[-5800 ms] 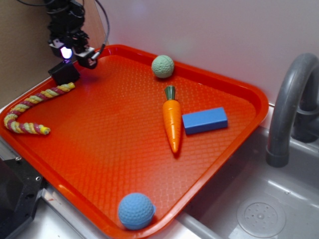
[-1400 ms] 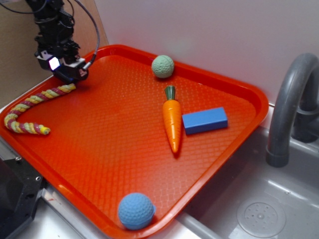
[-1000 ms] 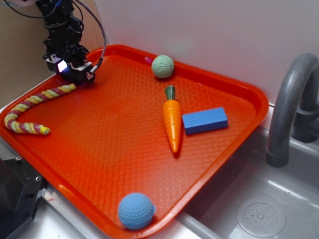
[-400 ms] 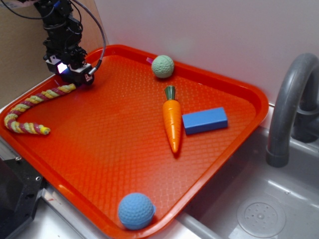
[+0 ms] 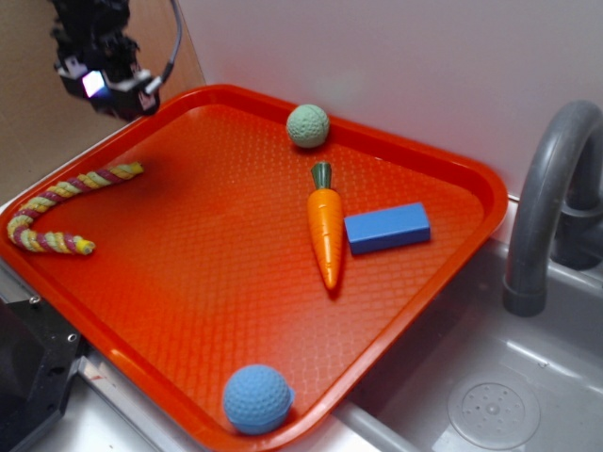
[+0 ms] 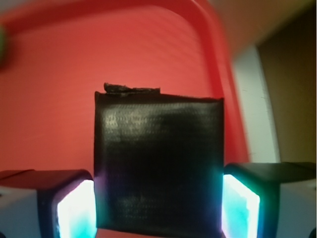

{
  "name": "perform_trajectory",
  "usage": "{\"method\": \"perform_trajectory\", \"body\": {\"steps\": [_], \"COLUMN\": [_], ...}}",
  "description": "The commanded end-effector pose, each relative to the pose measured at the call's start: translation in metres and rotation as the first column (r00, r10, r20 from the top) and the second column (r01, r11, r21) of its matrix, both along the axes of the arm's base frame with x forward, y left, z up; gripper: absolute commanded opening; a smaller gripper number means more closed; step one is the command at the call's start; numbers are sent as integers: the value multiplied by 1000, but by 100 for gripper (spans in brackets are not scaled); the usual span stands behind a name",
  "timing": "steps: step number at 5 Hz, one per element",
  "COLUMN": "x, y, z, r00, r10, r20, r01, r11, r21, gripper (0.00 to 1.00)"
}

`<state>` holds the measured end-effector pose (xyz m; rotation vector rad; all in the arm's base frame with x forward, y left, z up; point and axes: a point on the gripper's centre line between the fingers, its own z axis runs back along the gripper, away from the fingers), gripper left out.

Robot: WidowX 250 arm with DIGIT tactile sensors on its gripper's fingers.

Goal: Grab the black box.

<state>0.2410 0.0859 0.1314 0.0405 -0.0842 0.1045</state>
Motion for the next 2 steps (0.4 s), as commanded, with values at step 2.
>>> {"method": "perform_trajectory", "body": {"steps": [2], "x": [-47], "y": [-53], "z": [106], "r00": [992], "r10": [-107], "r20": [65], "r01": [112], "r11": [991], "r21": [-71], "gripper": [0]}}
